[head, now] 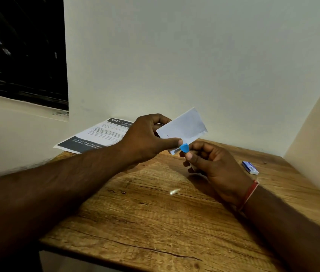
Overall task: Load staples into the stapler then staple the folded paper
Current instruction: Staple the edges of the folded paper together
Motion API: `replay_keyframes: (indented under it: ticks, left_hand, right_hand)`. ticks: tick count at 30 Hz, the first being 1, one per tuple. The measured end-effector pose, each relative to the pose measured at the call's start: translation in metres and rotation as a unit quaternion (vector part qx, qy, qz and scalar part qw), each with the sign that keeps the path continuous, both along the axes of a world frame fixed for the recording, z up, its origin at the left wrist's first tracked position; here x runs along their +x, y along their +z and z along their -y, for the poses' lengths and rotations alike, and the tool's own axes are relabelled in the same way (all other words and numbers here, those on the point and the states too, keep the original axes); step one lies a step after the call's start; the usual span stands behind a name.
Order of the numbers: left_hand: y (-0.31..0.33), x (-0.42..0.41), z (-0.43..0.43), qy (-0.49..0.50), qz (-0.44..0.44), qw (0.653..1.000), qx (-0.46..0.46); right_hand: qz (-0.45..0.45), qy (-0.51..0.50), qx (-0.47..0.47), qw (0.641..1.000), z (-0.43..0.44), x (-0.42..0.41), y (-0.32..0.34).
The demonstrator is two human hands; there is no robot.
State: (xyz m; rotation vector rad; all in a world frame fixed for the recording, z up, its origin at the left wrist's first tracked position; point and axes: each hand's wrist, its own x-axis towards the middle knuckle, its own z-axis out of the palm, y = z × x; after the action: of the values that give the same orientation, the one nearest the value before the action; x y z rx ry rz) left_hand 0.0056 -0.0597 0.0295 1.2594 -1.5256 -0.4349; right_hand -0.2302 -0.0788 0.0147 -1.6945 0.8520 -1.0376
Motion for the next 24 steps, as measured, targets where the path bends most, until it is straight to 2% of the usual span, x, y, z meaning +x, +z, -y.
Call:
replay_keyframes:
  ticks: [6, 17, 24]
  left_hand:
    - [0.003, -0.002, -0.004, -0.004, 0.049, 0.998, -0.048]
    - [0.000, -0.005, -0.002, -0.008, 0.058, 0.997, -0.057]
    - [-0.001, -0.006, -0.003, -0.026, 0.034, 0.998, -0.041]
  right_hand:
    - [-0.001, -0.011, -0.033, 0.999, 0.004, -0.005, 0.000]
    - [-0.026, -0.047, -0.083, 0.995, 0.007, -0.005, -0.001]
    - [-0.033, -0.082, -0.092, 0.992, 0.011, -0.006, -0.001]
